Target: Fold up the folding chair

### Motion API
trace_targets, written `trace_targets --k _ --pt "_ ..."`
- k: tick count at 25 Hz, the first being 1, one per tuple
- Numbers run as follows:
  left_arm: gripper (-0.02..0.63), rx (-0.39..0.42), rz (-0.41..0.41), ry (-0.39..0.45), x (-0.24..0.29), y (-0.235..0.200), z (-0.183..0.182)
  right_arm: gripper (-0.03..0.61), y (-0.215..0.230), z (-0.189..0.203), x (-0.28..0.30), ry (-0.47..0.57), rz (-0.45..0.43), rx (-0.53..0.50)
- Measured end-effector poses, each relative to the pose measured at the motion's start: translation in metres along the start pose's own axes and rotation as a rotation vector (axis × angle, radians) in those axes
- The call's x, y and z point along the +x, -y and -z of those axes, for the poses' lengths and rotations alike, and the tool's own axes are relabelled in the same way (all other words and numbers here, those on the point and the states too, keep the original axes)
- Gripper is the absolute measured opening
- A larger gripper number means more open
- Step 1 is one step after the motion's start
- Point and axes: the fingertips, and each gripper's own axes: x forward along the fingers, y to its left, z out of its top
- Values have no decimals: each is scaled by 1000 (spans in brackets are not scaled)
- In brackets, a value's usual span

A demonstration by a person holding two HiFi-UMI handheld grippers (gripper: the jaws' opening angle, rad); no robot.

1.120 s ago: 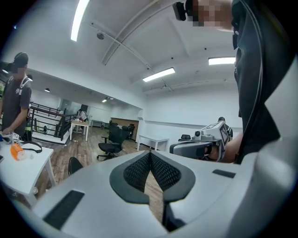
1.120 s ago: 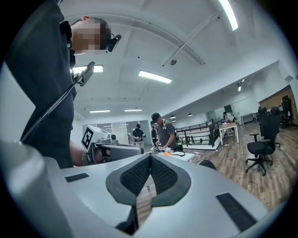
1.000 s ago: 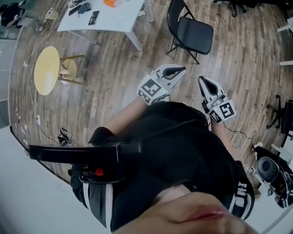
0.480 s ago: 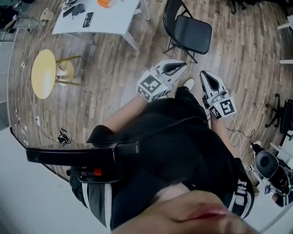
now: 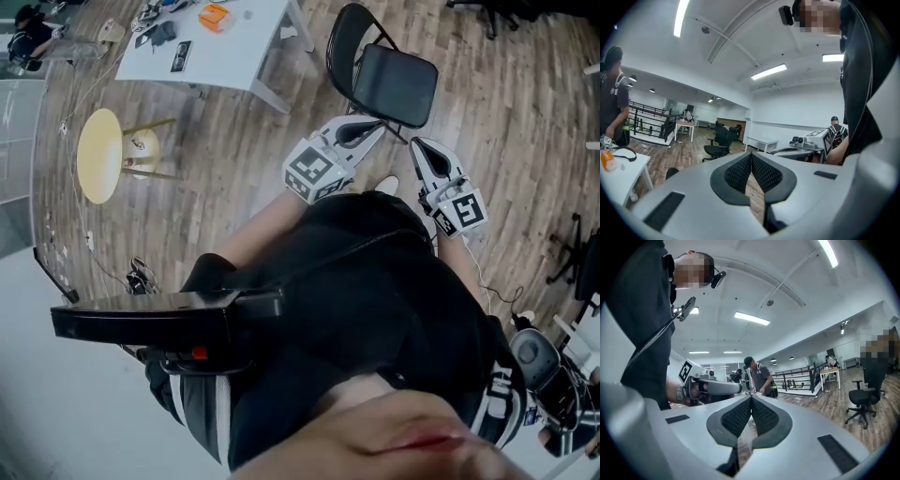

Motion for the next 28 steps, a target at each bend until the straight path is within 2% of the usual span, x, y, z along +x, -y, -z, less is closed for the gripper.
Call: trace_targets --k 3,9,15,20,24,28 --pt "6 -3 -34 -13 27 -11 -4 11 27 0 0 -17 -29 -26" --pt "6 -4 -89 -28 67 -21 -12 11 74 1 -3 -17 -91 -1" --pt "6 -28 -122 -52 82 -40 -7 11 98 -3 11 1 -111 40" --pt "6 -43 -117 -66 95 -65 -2 11 112 0 28 1 -135 79" --pt "6 -40 -97 -75 99 -99 -2 11 141 -7 49 73 -90 226" --pt "6 -46 -96 -107 101 -146 0 11 167 1 81 15 5 190"
